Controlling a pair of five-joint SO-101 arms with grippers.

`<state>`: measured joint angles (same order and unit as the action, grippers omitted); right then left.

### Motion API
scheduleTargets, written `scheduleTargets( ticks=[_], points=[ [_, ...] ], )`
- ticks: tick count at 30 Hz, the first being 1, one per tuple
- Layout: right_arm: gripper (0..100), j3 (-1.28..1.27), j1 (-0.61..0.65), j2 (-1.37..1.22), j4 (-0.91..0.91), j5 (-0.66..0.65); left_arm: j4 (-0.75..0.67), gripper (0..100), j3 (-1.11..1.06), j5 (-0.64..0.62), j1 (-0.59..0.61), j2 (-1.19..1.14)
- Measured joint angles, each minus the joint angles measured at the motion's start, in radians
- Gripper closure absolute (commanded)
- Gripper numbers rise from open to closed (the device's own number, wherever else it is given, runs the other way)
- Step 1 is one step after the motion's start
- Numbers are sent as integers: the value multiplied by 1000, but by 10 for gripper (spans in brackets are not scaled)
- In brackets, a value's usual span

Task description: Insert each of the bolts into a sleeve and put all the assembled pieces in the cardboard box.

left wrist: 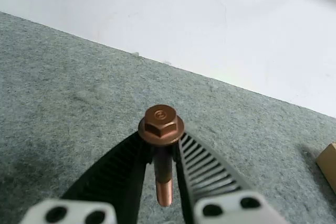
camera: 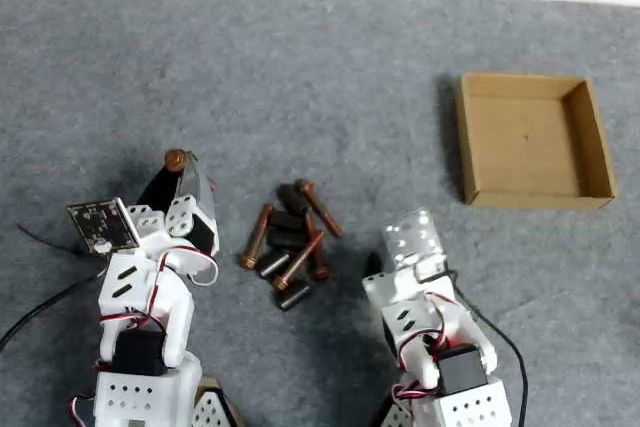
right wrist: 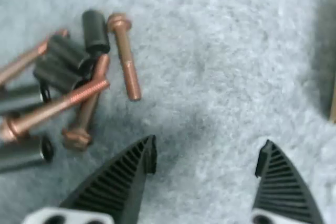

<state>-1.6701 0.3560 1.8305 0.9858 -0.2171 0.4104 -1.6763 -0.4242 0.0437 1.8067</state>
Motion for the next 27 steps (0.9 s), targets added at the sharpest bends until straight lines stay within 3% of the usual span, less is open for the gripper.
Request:
scheduleTargets(
  ticks=[7, 12, 18, 27],
  points=[
    [713, 176, 133, -160, 6, -118, 0, 995, 0, 0, 0, 0],
    [713, 436, 298, -555, 6, -121, 0, 995, 0, 0, 26, 0],
    [713, 736, 448, -1053, 6, -183, 0, 995, 0, 0, 175, 0],
    [713, 818, 532, -1545, -106, -247, 0, 995, 0, 0, 267, 0]
  ],
)
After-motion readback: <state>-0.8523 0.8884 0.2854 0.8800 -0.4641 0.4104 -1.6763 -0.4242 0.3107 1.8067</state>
